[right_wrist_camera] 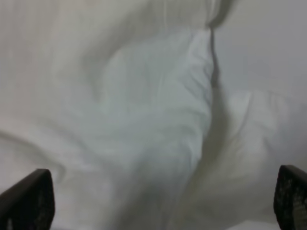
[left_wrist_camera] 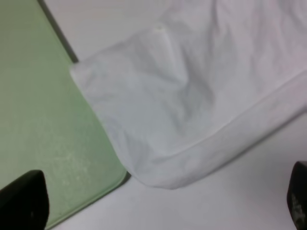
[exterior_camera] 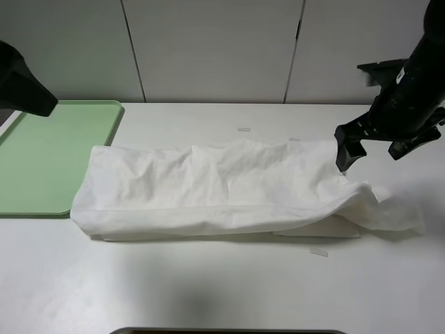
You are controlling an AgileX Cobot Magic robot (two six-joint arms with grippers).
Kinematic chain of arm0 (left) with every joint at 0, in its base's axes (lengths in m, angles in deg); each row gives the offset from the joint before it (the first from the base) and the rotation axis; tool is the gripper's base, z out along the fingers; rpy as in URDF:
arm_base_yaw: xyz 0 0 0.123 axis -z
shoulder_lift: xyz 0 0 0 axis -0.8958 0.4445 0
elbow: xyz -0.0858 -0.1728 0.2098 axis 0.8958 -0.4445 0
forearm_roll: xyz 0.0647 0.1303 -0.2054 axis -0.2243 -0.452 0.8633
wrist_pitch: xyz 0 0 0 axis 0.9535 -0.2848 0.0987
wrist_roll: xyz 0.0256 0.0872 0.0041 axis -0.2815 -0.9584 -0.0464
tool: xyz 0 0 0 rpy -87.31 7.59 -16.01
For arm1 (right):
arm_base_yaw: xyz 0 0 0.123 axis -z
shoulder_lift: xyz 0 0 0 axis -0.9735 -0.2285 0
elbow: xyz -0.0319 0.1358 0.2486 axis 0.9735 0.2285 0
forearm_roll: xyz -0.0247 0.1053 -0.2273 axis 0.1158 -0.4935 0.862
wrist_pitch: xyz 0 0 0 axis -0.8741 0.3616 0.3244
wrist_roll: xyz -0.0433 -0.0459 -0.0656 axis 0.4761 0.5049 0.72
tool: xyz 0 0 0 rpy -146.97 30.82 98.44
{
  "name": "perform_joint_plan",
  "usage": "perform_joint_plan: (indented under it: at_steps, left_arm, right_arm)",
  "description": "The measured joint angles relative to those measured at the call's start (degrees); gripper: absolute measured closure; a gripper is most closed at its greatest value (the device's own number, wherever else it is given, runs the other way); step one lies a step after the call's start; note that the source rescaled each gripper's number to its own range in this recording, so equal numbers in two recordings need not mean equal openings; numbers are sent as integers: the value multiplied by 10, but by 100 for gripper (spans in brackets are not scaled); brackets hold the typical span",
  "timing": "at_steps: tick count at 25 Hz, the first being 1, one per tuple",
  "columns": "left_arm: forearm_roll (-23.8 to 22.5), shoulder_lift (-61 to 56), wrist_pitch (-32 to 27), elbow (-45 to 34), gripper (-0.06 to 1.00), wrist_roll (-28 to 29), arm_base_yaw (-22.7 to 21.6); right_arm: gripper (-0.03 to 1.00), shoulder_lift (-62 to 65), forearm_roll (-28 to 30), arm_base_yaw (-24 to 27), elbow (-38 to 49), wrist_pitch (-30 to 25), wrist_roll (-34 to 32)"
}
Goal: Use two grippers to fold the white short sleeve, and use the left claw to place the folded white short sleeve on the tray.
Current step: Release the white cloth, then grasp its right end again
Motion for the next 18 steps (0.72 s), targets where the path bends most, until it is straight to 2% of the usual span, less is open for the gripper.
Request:
perform_joint_plan:
  at_steps: [3, 8, 12, 18]
  left_arm:
    - [0, -43, -1, 0, -5, 9, 0]
    - [-12, -119, -14, 0, -5, 21, 0]
    - [-56, -165, -36, 0, -5, 58, 0]
    - [-70, -181, -50, 0, -4, 65, 0]
  right_arm:
    - [-3, -38, 0, 0, 0, 0, -28]
    - [-3, -52, -25, 0, 8, -5, -38]
    - [-3, -52, -46, 0, 52, -6, -38]
    - [-3, -52, -68, 0, 129, 10, -35]
